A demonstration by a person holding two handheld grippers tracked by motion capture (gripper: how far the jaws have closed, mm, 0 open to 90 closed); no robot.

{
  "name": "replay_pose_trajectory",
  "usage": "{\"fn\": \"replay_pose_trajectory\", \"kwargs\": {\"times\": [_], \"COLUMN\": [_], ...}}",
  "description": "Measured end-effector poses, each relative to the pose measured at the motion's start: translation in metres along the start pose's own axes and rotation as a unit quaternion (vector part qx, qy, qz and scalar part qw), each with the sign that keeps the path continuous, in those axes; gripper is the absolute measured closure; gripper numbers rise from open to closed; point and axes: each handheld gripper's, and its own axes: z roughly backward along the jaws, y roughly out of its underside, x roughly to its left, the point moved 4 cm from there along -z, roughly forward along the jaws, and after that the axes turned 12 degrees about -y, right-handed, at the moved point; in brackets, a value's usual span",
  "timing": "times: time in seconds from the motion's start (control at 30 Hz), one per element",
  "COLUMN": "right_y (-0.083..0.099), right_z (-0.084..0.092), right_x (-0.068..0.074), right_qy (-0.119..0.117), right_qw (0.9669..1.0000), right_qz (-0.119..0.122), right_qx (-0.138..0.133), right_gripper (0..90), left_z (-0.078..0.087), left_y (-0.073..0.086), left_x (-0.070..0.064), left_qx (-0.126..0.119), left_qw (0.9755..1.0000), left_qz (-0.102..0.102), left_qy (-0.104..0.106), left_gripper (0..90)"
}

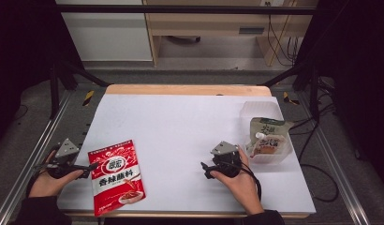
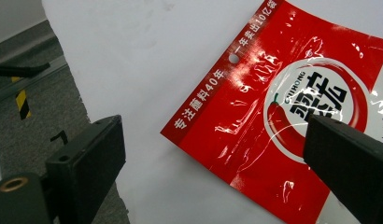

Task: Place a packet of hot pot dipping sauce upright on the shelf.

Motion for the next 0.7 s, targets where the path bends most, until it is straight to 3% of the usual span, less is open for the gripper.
{"fn": "replay_pose_trajectory", "kwargs": {"times": [0.37, 0.7], "right_y": [0.001, 0.002], "right_z": [-0.003, -0.005], "right_x": [0.001, 0.002], "right_qy": [-0.004, -0.011], "right_qw": [1.0, 0.9999], "right_qz": [0.003, -0.001], "right_qx": [0.008, 0.012], "right_gripper": [10.0, 10.0], "left_z": [-0.016, -0.029], "left_y": [0.005, 0.002], "left_x": [0.002, 0.005], "left_qx": [0.019, 0.026], "left_qw": [0.9997, 0.9985], "left_qz": [0.003, 0.023], "left_qy": [0.016, 0.043], "left_gripper": [7.2, 9.3]}}
